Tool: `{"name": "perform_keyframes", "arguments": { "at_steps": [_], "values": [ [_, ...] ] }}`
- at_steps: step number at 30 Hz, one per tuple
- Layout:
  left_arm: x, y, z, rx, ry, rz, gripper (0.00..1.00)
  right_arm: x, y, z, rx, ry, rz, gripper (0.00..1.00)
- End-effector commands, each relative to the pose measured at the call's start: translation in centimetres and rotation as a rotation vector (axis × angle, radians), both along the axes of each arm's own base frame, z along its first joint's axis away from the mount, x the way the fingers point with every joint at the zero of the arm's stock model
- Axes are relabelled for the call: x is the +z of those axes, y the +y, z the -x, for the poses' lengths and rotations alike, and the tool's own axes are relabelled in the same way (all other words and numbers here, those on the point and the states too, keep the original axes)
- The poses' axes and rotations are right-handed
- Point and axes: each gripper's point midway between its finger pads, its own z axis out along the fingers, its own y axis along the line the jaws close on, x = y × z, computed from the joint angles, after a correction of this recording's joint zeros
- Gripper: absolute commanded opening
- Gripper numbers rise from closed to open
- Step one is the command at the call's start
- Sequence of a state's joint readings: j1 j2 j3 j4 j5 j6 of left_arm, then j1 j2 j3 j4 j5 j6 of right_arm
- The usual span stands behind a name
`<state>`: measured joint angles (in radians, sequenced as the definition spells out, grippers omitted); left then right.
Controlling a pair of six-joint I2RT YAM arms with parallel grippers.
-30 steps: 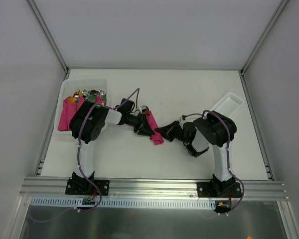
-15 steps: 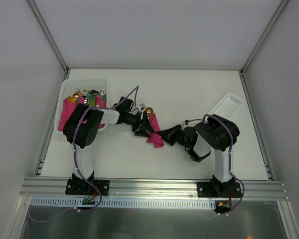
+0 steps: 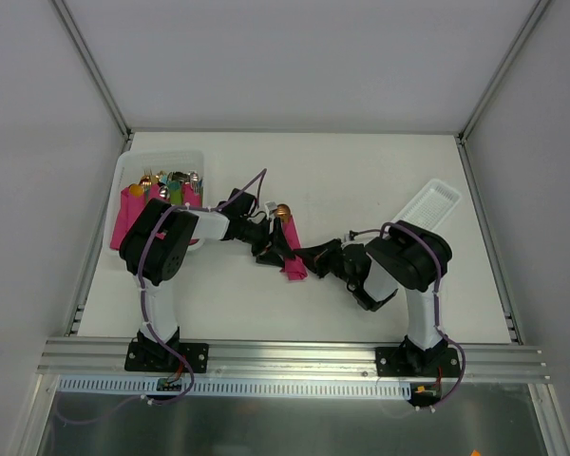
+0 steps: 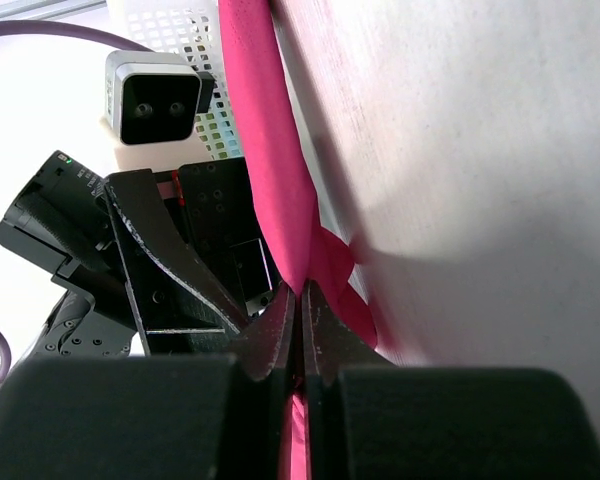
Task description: Place the utensils on the paper napkin and roll it up
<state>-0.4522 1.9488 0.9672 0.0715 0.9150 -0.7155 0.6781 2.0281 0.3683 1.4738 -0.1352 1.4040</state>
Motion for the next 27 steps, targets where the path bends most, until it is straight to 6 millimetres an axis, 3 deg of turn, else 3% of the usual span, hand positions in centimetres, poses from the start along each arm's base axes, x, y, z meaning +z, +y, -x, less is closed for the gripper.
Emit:
{"name": "perform_keyframes", "arguments": {
  "at_steps": [1, 3, 12, 19, 23, 27],
  "values": [
    [0.0, -0.3, 0.8, -0.006, -0.004, 0.005, 0.52, 0.7, 0.3, 0.0, -0.047, 0.077, -0.107, 0.00],
    [1.2, -1.0, 0.1, 0.012, -0.032, 0.077, 0.52, 0.2, 0.4, 0.3, -0.047, 0.093, -0.103, 0.00],
    [2.9, -1.9, -0.3, 0.054, -0.048, 0.200, 0.47, -0.7, 0.6, 0.9, -0.047, 0.135, -0.101, 0.00],
    [3.3, -2.1, -0.4, 0.075, -0.047, 0.243, 0.26, -1.4, 0.1, 1.3, -0.054, 0.155, -0.087, 0.00],
    [3.5, -2.2, -0.5, 0.076, -0.042, 0.263, 0.08, -1.4, 0.4, 1.5, -0.034, 0.155, -0.087, 0.00],
    [3.5, -2.2, -0.4, 0.055, -0.056, 0.261, 0.00, -1.6, 0.8, 1.7, -0.003, 0.154, -0.085, 0.00]
  ]
}}
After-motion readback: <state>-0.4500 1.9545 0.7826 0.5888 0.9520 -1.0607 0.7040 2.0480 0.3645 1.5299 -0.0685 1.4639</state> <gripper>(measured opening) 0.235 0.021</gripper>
